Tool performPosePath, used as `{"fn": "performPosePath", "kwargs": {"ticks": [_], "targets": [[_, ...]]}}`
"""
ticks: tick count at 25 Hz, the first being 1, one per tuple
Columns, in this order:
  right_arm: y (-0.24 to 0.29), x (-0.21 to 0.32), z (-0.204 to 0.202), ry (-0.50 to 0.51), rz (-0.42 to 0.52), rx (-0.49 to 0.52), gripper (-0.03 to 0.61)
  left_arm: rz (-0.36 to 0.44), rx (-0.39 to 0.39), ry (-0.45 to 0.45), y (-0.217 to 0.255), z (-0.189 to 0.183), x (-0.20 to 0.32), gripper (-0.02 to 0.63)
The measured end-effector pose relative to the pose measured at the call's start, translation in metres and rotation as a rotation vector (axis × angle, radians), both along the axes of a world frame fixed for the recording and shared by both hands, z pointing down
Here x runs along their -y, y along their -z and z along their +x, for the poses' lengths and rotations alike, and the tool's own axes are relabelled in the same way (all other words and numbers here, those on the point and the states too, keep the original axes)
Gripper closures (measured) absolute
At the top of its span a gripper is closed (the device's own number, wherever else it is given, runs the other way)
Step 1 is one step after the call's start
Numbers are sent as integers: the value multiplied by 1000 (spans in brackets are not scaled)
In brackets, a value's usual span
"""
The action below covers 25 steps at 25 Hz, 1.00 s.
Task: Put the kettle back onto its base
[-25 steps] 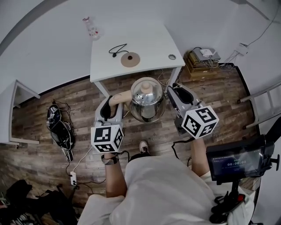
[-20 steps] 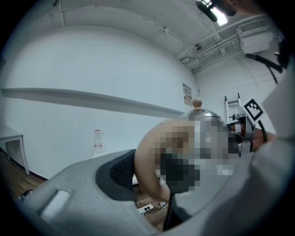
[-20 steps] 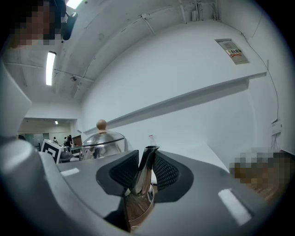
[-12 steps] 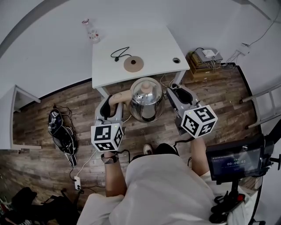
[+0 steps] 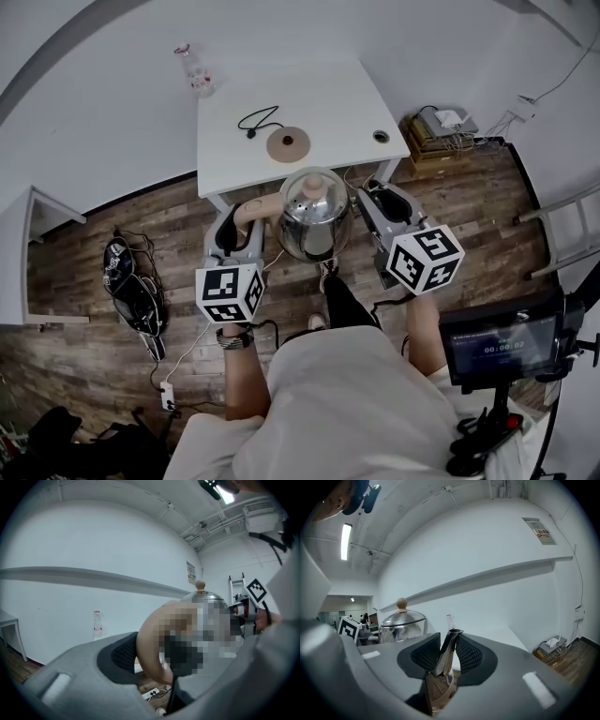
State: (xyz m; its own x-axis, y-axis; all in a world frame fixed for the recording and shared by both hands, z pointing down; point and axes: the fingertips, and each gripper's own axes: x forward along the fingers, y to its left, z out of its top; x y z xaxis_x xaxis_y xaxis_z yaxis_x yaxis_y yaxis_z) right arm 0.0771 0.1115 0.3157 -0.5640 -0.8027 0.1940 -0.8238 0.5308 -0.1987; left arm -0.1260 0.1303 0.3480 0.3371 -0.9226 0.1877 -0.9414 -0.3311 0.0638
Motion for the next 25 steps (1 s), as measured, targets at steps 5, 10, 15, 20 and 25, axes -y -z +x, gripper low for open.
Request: {"fn": "performPosePath", "kwargs": {"ticks": [5,10,15,20,25], "targets": [[8,14,-6,0,10,-3,471,-14,-6,4,4,-5,11,459],[-7,73,-6,20,-10,11,471,-38,-3,26,-9,-6,68,459],[-11,117,-16,28,-19,6,471,-50,8,40,-11,-15,108,459],[-10,164,-20,36,-33,10,471,-56,16,52,-9,-19,153,459],[-19,202,-16,32,-50,21,474,-81,18,67,-19,-15,185,459]]}}
